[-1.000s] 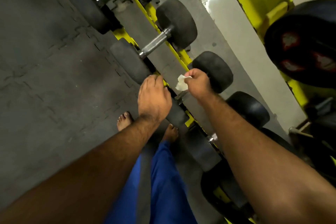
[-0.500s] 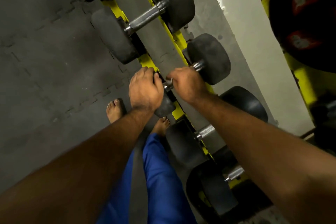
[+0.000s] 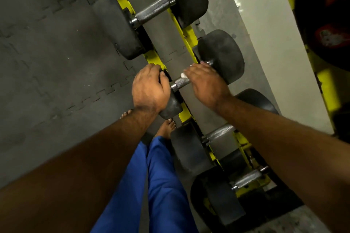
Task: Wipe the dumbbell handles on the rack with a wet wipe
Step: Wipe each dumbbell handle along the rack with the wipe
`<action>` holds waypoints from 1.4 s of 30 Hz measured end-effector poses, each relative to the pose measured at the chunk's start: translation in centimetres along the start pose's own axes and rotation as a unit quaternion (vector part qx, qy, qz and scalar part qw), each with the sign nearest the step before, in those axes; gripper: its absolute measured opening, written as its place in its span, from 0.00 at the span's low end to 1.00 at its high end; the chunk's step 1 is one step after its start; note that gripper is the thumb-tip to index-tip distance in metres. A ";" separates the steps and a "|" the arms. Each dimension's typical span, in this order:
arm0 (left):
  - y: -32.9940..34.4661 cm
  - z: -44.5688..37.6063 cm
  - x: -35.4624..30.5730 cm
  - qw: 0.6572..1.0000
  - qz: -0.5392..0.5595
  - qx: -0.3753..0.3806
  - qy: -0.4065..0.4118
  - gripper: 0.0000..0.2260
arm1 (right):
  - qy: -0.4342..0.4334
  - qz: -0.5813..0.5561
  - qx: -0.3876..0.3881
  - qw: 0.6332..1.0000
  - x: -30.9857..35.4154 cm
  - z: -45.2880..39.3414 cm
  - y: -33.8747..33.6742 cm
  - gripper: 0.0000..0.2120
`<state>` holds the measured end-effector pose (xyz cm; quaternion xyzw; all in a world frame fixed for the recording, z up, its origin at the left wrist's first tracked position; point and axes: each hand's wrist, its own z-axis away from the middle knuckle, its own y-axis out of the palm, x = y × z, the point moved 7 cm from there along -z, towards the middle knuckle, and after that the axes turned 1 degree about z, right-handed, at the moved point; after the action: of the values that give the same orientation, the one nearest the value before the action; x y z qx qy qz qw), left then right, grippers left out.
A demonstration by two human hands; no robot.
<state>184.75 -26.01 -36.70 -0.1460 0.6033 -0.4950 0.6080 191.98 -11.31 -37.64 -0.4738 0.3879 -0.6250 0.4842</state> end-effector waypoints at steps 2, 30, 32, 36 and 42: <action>0.0 0.0 -0.1 1.000 0.004 -0.003 0.001 0.15 | -0.023 0.031 0.029 0.999 2.5 0.3 1.1 0.19; -0.1 0.2 -0.4 1.000 -0.002 -0.008 0.014 0.16 | 0.071 0.077 0.088 0.991 2.8 0.3 1.2 0.30; 0.0 0.1 -0.3 1.000 0.001 -0.004 0.011 0.16 | 0.079 0.083 0.050 0.992 1.1 0.0 0.4 0.23; -0.1 0.2 -0.4 1.000 0.000 -0.003 0.013 0.15 | 0.103 0.053 0.008 0.993 1.5 -0.8 0.8 0.17; 0.1 0.0 -0.1 1.000 0.005 0.004 0.008 0.14 | 0.087 0.022 -0.069 0.994 -0.8 0.1 0.0 0.12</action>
<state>184.80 -25.91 -36.68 -0.1366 0.6068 -0.4954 0.6064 192.14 -10.57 -37.74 -0.4409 0.4814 -0.6248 0.4284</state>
